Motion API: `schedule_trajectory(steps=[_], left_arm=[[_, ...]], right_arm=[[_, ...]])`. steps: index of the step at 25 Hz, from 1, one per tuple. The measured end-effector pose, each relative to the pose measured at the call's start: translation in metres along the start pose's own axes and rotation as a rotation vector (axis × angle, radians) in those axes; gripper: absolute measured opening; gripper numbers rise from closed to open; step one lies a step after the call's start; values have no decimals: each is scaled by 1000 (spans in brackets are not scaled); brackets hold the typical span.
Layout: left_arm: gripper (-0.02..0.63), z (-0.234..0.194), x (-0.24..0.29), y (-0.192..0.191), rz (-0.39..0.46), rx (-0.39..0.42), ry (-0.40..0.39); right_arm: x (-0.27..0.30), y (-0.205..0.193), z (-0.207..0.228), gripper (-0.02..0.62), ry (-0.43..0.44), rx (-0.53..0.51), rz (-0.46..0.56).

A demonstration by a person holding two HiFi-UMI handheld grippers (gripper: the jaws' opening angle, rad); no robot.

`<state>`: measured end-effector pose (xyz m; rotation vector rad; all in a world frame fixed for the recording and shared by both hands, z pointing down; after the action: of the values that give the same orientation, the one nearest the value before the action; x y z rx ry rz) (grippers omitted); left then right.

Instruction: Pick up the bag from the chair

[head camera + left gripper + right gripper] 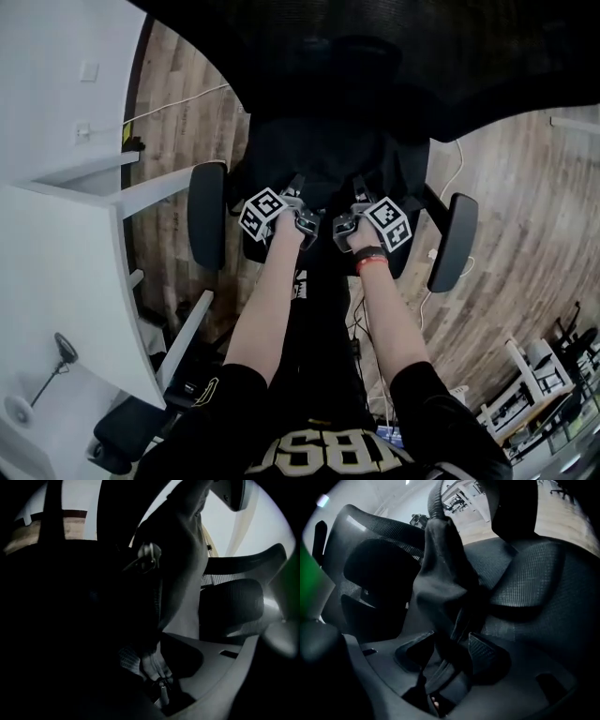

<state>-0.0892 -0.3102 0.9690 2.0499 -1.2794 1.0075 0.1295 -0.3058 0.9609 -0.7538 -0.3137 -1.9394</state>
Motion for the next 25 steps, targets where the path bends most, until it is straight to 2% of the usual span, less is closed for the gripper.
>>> schedule_trajectory(steps=[1,4,7,11,15,18,22,25], left_arm=[[110,2,1,0,-10,6,-16],[66,15,0,2,-31,63,-56],[57,26,-4,1,-41,88,-99],[55,34,-17,-2,-47,112,-142],[52,50,-34,-6,-28,136,-193],[52,59,-49,-12,-24,104,-224],[51,84,-71,-21,-28,81,-296],[51,96,-97,-27,-23,78,-328]], right_arm=[[1,0,3,231,-10,1,0],[9,4,6,188,-24,-17,-16],[14,8,4,131,-13,-31,-30],[3,11,-9,64,78,-53,-40],[-15,20,-31,51,160,-54,-42],[-29,30,-51,49,198,-73,-48],[-51,48,-84,49,283,-89,-2],[-75,49,-102,49,322,-64,20]])
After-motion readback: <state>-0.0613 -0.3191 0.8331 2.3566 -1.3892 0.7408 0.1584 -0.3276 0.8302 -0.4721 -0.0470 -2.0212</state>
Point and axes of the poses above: the fingertips, and each gripper's own axes: x forward along the fingers, z to its right, y out of its top, the point moved 4 cm from there along -x, backward along the fingers, and after that the axes turned 8 degrees about y, right-handed, at the moved point
